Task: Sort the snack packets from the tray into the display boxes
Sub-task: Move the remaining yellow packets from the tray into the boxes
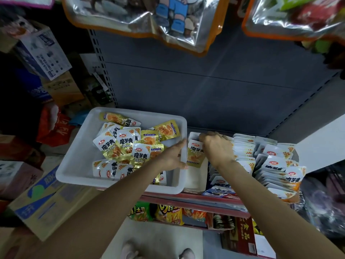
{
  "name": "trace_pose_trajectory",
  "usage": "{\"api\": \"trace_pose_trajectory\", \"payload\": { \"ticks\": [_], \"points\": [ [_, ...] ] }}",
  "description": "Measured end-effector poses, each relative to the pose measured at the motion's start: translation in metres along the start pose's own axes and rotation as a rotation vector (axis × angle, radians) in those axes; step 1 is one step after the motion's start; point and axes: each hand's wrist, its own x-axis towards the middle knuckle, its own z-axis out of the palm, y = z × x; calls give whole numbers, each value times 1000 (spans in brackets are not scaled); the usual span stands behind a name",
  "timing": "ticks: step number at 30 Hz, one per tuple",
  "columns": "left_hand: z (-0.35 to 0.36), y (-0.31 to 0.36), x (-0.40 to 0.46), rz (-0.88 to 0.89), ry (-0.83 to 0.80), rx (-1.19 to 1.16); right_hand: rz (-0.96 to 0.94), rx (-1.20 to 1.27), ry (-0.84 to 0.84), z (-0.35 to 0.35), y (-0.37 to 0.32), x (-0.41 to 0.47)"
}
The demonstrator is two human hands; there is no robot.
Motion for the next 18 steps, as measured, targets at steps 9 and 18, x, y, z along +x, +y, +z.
{"api": "trace_pose_trajectory", "payload": {
  "ticks": [9, 18],
  "points": [
    [3, -23, -21, 107, 248, 164, -55, 141, 261, 5, -22, -8],
    [-76, -106, -48, -237, 369, 590, -145, 323, -252, 21, -113, -5]
  ]
}}
